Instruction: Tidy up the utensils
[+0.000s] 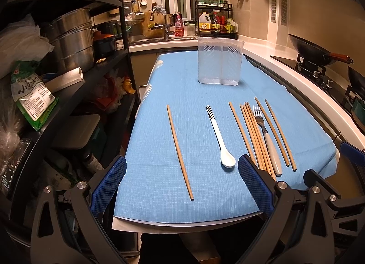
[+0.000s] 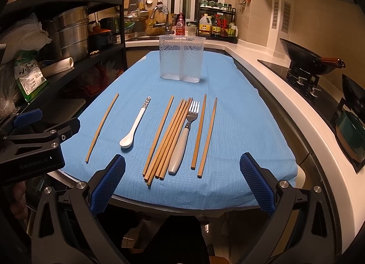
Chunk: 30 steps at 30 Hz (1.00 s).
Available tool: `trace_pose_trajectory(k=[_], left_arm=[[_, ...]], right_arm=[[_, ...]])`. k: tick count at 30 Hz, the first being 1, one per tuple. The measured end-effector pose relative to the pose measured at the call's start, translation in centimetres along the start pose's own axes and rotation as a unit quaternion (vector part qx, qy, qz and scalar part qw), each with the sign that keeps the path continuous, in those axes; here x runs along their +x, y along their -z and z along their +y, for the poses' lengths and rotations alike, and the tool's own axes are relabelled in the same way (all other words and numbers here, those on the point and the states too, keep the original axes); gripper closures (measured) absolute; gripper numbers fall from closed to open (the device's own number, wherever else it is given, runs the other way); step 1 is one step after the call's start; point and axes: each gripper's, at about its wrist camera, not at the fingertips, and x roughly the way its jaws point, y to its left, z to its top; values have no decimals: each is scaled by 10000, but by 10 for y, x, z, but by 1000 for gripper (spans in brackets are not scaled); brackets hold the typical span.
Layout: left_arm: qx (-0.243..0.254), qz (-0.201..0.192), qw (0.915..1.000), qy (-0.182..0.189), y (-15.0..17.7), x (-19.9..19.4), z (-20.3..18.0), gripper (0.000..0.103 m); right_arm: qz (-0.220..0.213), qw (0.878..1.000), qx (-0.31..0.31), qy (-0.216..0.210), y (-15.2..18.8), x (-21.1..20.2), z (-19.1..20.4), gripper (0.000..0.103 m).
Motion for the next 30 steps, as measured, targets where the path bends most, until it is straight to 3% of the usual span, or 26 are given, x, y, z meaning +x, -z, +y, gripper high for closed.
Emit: trace_pose_trajectory(k=[22, 27, 30], left_arm=[[-57, 18, 9999, 131, 2, 4, -1, 8], [-83, -261, 9995, 147, 9, 17, 1, 8], [-147, -199, 9993, 277, 14, 31, 6, 8]], right_arm=[[-3, 10000, 73, 2, 1, 6, -4, 5], [-282, 9985, 432, 176, 6, 17, -27, 5], [-318, 9982, 328, 381, 15, 32, -34, 5]])
